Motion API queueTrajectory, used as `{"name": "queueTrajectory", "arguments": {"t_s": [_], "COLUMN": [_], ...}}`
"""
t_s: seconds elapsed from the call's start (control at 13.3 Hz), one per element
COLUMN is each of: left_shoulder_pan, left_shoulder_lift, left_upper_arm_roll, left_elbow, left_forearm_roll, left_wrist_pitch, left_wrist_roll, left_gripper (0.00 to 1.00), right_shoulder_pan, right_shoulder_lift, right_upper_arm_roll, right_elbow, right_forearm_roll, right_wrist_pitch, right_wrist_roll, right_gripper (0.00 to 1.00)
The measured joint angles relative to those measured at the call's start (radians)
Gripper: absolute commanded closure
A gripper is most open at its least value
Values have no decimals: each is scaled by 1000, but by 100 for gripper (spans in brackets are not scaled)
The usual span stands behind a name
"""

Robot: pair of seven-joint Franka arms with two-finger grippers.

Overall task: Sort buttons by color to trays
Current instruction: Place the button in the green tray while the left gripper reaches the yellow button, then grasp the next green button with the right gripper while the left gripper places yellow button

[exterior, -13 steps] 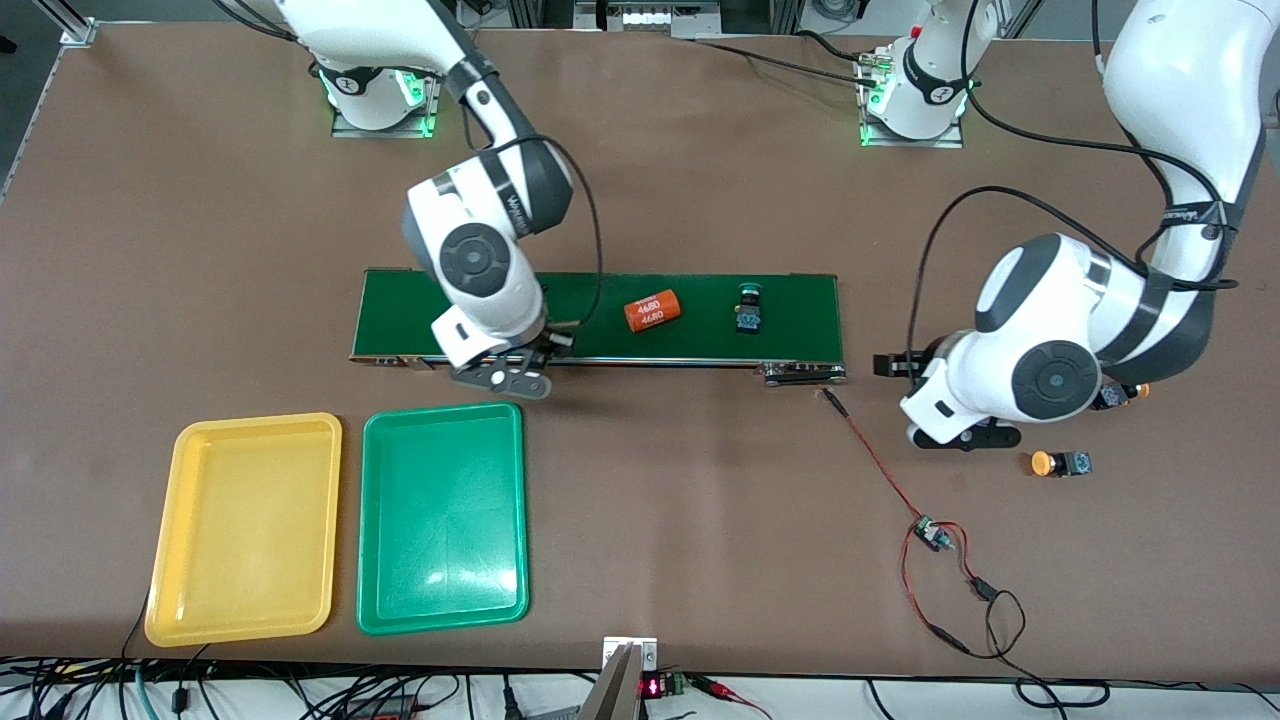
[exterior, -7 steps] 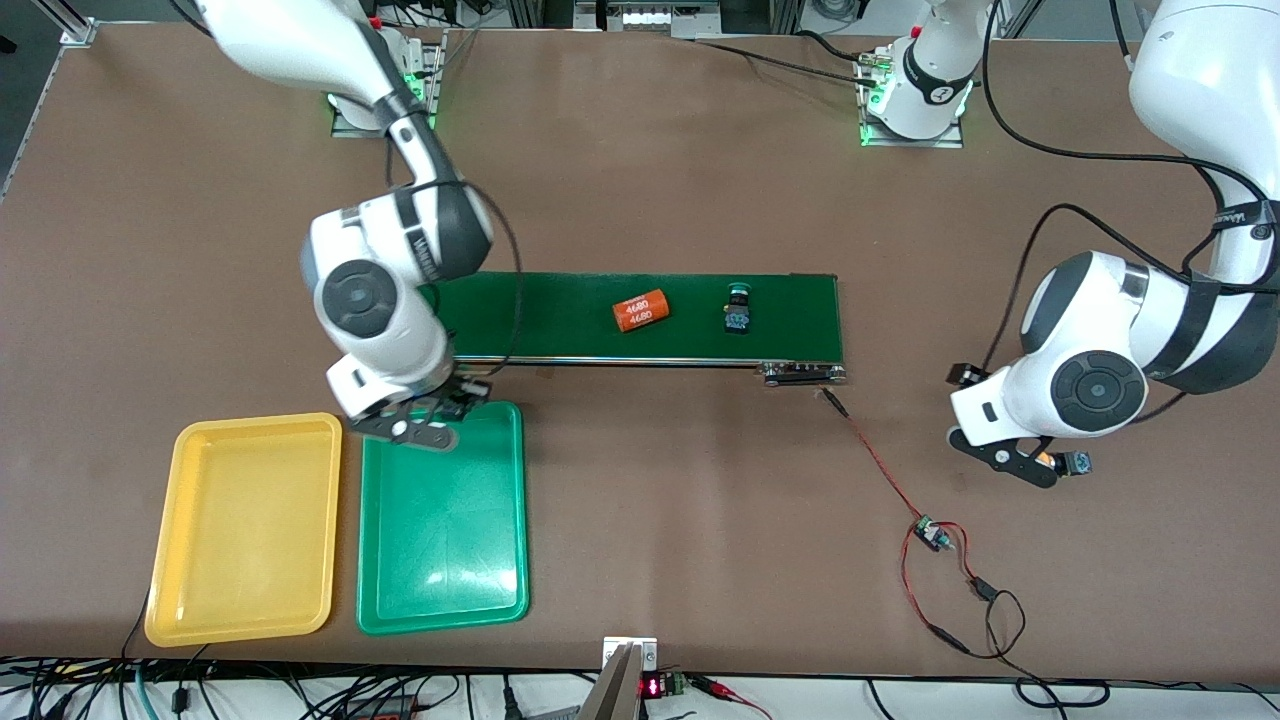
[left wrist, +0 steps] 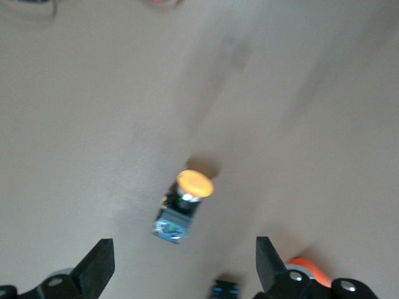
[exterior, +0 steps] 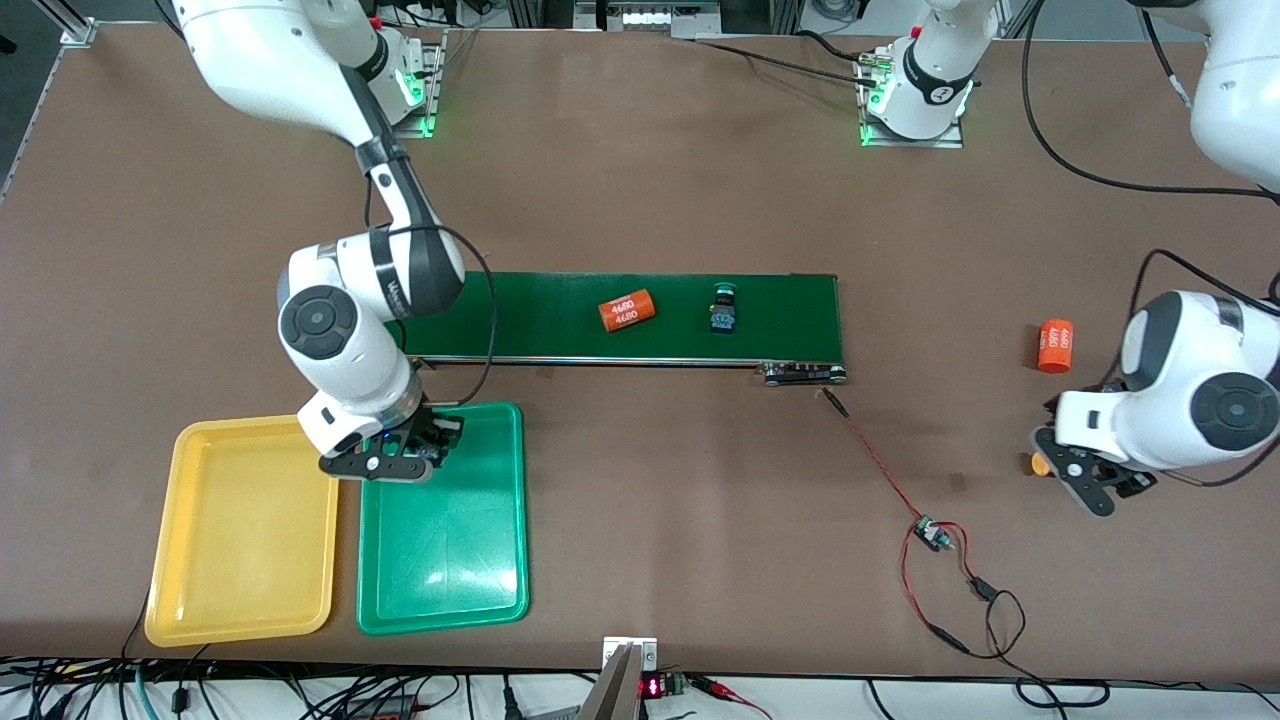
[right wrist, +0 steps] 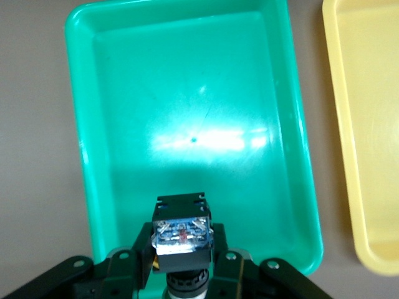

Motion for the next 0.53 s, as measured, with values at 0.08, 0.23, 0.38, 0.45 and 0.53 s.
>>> {"name": "queueTrajectory", "arguments": {"t_s": [0.08,0.23,0.38,0.45,0.53], "left_shoulder_pan": [6,12,19,21,23], "left_shoulder_lift": [18,50,82,95,105], "left_upper_arm_roll": [23,44,51,56,64], "left_elbow": [0,-1,-2,-4,-12], "left_forearm_roll": [0,0,0,0,0], "left_wrist_pitch": [43,91,134,152,176], "left_wrist_roll": [98,290,390,408,417], "left_gripper": [0,0,0,0,0], "right_shoulder_pan": [-17,-39,-58,-66,-69], "right_shoulder_lift": [25,65,93,105,118], "right_upper_arm_roll": [0,-1,-1,-1,-1], "right_elbow": [0,0,1,1,1], "right_forearm_roll": [-1,-1,-1,-1,-1], "right_wrist_pitch": [60,120,125,126,126], "right_wrist_roll": [-45,-130,-198,-230,-256], "right_gripper": [100,100,100,100,100]}}
